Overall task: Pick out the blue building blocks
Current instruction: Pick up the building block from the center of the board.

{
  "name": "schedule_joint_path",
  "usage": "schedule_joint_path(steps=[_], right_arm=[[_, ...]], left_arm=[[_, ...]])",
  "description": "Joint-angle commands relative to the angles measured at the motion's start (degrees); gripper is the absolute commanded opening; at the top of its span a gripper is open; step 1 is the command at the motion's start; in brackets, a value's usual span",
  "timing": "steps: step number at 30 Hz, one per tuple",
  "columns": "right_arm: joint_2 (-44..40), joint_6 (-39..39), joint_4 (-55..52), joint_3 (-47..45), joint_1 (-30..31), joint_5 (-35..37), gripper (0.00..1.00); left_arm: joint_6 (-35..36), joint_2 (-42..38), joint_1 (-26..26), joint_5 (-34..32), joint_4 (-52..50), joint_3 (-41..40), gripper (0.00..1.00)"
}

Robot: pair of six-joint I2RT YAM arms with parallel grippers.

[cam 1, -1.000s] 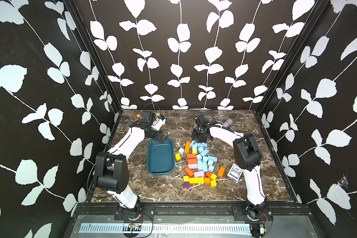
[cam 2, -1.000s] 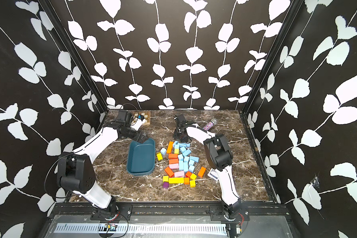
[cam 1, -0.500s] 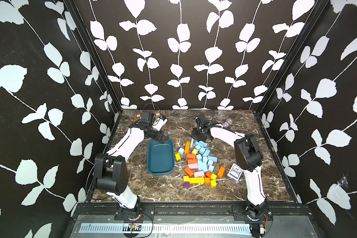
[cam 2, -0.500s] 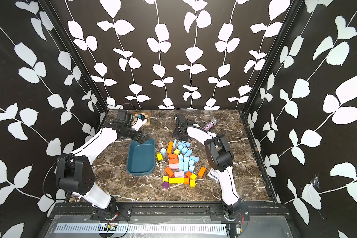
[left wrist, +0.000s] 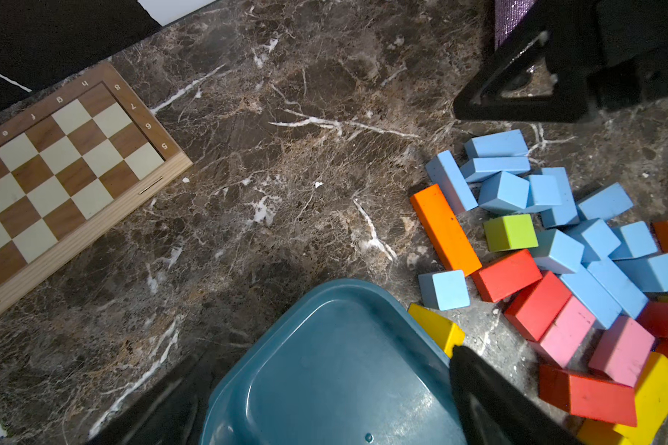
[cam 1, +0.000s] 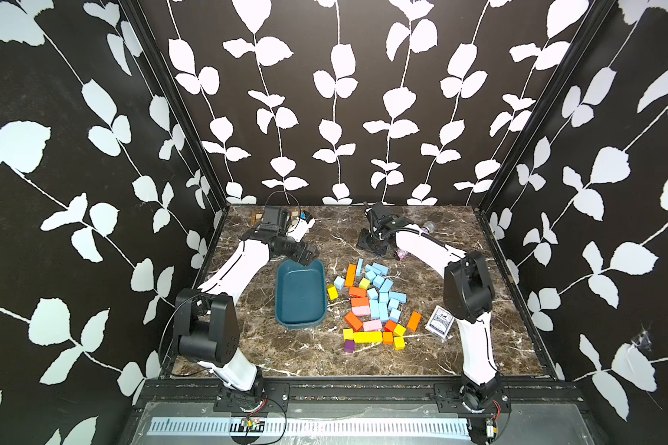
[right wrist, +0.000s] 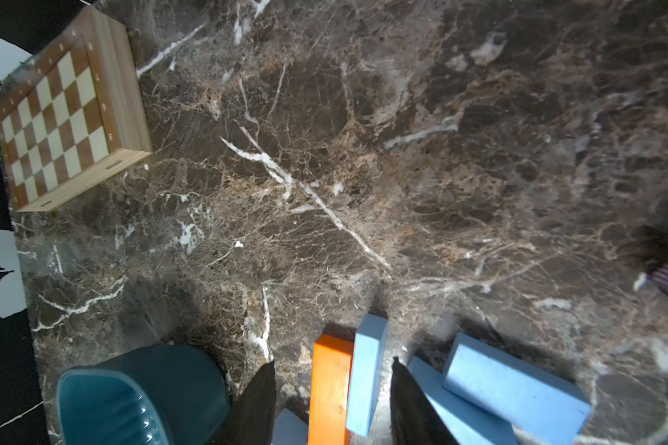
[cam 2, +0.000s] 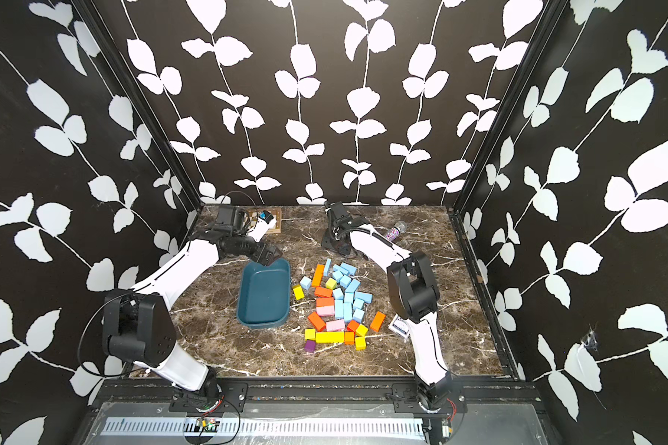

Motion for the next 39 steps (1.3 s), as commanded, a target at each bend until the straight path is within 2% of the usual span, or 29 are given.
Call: schedule_joint_path(steps=[1,12,24,28,33,36,39], right_arm=[[3.2,-0.1,-2.4,1.5,0.6,-1.2,0.46],[6.9,-0.7,-3.7,2.2,0.8,-2.1,0.39],[4.7,-0.9,-2.4,0.7,0.8,0.9,0.13],[-1.8,-1.2,5.9,-4.6,0.8,1.1,0.08],[-12.1,3.0,22.4,-16.1,0.9,1.6,0.07],[-15.9,5.9,25.4,-18.8,1.4,3.4,0.07],[-17.5,8.4,28.5,-20.0,2.6,4.8,0.07]], left_arm=[[-0.9,-1.4,-0.3,0.4,1.0,-0.4,0.96],[-1.2,-1.3,-0.3,0.2,1.4,-0.9,0.97],[0.6,-1.6,-0.3,0.3,1.8,-1.2,0.95],[0.2,-2.0,-0.4,3.5,3.9,-1.4,0.92],[-5.6,-2.7,-1.0,9.1,9.3,-2.5,0.86],[-10.6,-1.9,-2.3,8.6,11.0,-1.3,0.83],[-16.9,0.3,-3.4,11.6,11.9,0.9,0.72]])
